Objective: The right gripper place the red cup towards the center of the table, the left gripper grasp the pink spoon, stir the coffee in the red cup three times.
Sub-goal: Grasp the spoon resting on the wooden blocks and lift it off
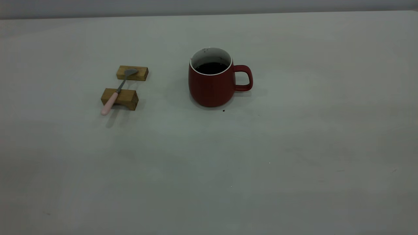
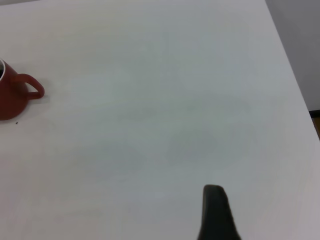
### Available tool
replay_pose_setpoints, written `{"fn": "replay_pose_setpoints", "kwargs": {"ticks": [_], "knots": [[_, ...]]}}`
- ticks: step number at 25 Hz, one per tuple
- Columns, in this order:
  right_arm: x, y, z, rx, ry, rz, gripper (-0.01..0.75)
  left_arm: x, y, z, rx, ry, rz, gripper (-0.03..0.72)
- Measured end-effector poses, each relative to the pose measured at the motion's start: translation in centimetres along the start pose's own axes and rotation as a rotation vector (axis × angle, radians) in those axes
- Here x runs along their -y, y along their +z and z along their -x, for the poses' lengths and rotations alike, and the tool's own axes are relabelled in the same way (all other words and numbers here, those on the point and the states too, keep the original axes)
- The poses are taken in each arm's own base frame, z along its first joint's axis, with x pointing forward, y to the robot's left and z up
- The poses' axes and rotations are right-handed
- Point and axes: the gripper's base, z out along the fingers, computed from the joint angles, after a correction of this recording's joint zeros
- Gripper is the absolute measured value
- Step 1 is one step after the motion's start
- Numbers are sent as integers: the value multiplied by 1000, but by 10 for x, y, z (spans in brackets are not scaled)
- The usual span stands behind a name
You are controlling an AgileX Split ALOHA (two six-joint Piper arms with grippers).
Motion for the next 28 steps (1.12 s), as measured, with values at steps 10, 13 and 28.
{"fn": "replay_pose_setpoints", "kwargs": {"ticks": [10, 13, 28], "knots": [[0, 0, 0, 0, -1, -2, 551, 0, 0, 0, 0, 3, 5, 461], [0, 0, 0, 0, -1, -2, 551, -1, 0, 0, 1, 6, 16, 457], [0, 0, 0, 0, -1, -3, 551, 8, 74, 90, -311, -20, 58, 493]]}}
